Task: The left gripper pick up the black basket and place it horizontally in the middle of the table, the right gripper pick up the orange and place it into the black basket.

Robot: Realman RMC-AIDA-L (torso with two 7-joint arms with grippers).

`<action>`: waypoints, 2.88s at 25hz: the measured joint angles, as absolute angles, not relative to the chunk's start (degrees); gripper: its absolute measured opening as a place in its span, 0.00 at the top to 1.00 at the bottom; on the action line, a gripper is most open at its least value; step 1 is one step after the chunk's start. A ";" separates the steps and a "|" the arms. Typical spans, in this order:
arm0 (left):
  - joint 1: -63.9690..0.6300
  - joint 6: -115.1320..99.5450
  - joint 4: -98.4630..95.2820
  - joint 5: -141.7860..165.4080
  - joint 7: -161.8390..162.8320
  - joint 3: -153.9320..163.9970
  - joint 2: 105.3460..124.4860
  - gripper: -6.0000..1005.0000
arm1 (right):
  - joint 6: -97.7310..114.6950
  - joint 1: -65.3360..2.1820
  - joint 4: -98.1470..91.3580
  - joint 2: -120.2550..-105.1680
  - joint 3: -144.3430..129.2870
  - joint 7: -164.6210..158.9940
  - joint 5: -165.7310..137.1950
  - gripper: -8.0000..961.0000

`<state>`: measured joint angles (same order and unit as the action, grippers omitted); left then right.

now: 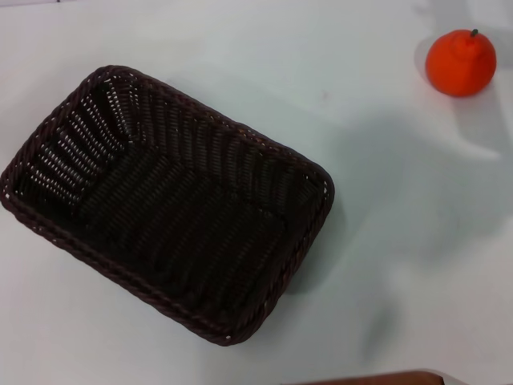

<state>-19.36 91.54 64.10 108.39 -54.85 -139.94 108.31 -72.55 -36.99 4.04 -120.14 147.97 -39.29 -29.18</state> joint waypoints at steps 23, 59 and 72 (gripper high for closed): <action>-33.77 93.34 64.46 138.68 -48.88 -136.58 112.22 0.27 | -69.39 -36.56 4.63 -119.97 150.83 -39.29 -29.18 0.06; -37.45 94.47 63.85 149.79 -47.11 -136.16 117.07 0.72 | -66.97 -36.64 4.74 -119.88 152.49 -39.29 -29.17 0.06; -34.25 98.84 65.16 137.86 -37.38 -150.17 116.82 0.84 | -66.33 -36.82 4.74 -119.97 152.49 -39.57 -29.18 0.06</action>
<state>-34.25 98.84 65.16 137.86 -37.38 -150.17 116.82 -66.33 -36.82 4.74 -119.97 152.49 -39.58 -29.18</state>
